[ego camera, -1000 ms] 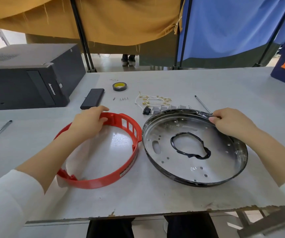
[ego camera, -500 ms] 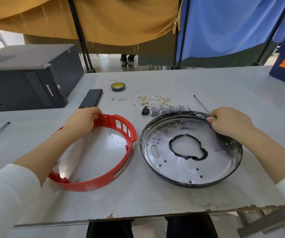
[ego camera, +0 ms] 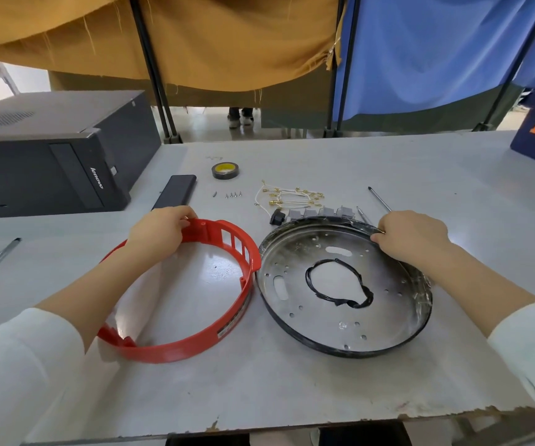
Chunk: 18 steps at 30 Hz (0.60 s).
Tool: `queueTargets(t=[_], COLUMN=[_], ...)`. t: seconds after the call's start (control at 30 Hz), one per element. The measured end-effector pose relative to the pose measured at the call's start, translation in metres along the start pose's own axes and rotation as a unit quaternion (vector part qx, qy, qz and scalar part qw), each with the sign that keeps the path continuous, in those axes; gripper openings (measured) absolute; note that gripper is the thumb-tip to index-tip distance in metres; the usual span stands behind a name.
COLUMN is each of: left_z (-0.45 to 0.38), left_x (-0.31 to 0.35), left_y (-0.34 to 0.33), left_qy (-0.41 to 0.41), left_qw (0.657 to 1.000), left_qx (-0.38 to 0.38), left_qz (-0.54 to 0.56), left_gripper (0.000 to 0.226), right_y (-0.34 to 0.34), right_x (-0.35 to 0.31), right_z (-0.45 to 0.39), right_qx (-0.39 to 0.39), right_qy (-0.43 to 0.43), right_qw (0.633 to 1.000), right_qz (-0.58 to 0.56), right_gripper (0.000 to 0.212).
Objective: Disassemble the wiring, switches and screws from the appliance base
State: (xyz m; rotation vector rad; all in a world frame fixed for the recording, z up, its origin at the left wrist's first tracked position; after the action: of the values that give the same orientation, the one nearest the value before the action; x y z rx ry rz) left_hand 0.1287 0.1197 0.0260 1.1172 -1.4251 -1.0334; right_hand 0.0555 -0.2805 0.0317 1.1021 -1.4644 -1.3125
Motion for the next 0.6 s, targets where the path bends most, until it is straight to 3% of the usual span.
queueTargets(t=[0.6], left_z=[-0.014], left_x=[0.021], left_y=[-0.007], left_qy=[0.003], left_qw=[1.000], left_qx=[-0.012], left_qz=[0.005], left_gripper=[0.034], right_y=[0.004], right_x=[0.011], right_z=[-0.011], right_qx=[0.037], right_qy=[-0.016], right_qw=[0.999], right_qz=[-0.013], right_gripper=[0.021])
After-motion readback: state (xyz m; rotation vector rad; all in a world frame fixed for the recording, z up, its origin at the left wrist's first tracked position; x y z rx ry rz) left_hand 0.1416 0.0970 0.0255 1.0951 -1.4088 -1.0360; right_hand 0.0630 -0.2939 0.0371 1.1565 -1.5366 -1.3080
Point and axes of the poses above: each hand's wrist, its own z-axis away from the middle knuckle, its own y-axis out of the back of the hand, x = y × z, the point moved 9 cm from there along -z, towards the middle knuckle, and after that the axes turned 2 degrees about -z, right-handed, at the moved point
